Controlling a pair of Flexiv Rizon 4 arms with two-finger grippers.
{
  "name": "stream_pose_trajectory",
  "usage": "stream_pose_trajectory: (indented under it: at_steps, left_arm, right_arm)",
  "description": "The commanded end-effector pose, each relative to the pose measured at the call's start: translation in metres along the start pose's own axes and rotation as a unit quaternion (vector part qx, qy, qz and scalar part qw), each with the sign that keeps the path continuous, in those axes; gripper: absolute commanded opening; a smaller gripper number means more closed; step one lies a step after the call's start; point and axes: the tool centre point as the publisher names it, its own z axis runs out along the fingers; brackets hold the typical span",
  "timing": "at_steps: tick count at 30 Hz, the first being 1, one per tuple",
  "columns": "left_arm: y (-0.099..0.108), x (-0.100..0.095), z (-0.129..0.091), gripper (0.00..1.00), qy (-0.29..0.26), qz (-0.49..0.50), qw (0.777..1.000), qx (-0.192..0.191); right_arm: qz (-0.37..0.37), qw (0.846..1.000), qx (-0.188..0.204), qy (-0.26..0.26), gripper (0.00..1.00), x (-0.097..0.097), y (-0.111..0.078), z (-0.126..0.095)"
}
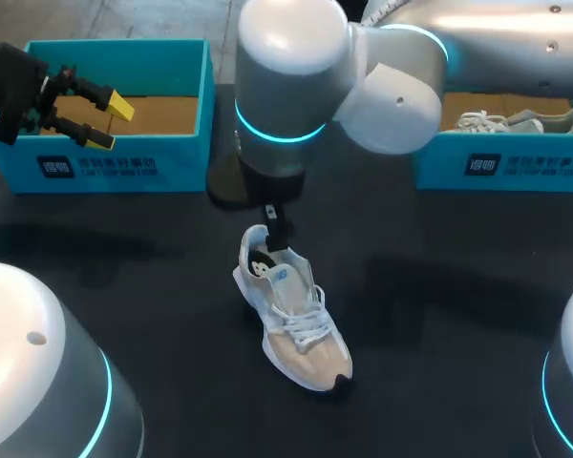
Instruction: Take the shoe out of the shoebox, open the shoe tongue, remove and reinsert the insole, then place the shoe into the shoebox
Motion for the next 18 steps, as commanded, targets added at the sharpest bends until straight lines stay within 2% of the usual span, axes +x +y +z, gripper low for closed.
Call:
stream_pose_trajectory:
  at_steps: [1, 2, 5, 11, 18]
  left_arm:
    - [-0.001, 0.0, 0.0, 1.0, 0.001, 0.0, 1.0, 0.0]
    - [-0.001, 0.0, 0.0, 1.0, 0.001, 0.0, 1.0, 0.0]
    - [-0.001, 0.0, 0.0, 1.0, 0.001, 0.0, 1.0, 0.0]
    - [-0.001, 0.0, 0.0, 1.0, 0.001, 0.0, 1.0, 0.0]
    - [-0.001, 0.0, 0.0, 1.0, 0.001, 0.0, 1.0, 0.0]
  right_arm:
    - [0.0, 1.0, 0.0, -0.001, 1.0, 0.0, 0.0, 0.001]
    - [0.0, 1.0, 0.0, -0.001, 1.0, 0.0, 0.0, 0.001]
    - [-0.07, 0.997, 0.023, -0.018, 1.0, -0.008, 0.013, 0.011]
    - [-0.145, 0.988, 0.042, -0.037, 1.0, -0.015, 0.023, 0.023]
    - [-0.174, 0.984, 0.04, -0.026, 1.0, -0.024, 0.024, 0.037]
